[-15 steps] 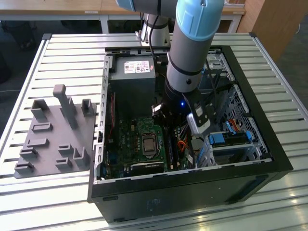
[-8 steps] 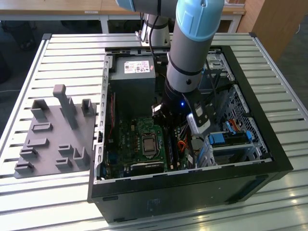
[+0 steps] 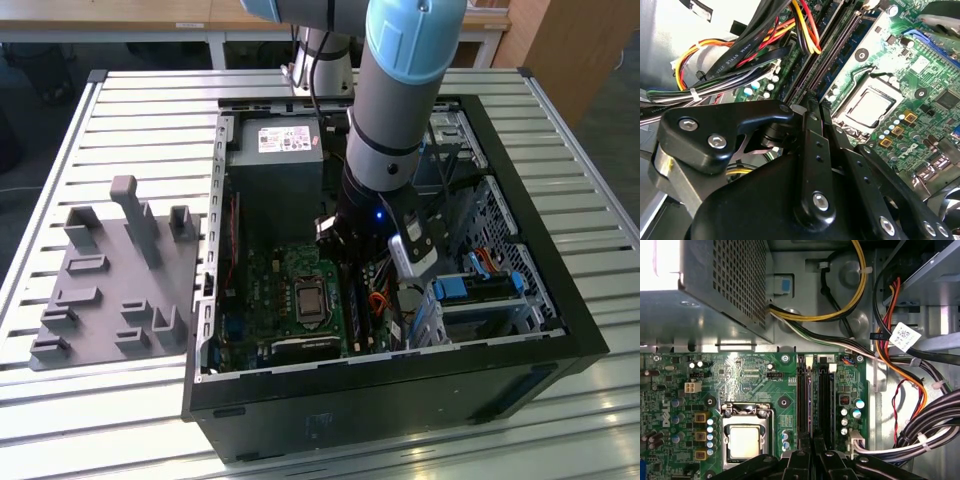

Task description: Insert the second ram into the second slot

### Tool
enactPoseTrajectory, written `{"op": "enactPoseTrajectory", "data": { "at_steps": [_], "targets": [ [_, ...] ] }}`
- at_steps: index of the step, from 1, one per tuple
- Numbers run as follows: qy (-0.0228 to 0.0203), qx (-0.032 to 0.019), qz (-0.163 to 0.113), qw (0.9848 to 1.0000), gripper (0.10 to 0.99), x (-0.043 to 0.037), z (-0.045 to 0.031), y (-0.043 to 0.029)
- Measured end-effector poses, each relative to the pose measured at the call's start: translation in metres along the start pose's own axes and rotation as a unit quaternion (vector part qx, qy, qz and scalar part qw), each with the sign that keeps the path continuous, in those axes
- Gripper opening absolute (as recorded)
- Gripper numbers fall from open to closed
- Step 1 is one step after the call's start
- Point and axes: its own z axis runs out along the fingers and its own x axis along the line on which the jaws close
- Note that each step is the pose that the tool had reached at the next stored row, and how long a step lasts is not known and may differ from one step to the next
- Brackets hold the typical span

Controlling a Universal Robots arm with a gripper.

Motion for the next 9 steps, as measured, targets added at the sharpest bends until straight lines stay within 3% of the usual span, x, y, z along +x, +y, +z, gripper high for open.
{"op": "enactPoseTrajectory", "data": {
  "at_steps": [9],
  "targets": [
    [0.0,-0.0008,0.0,1.0,0.137,-0.0001,0.0023,0.0]
  ]
}}
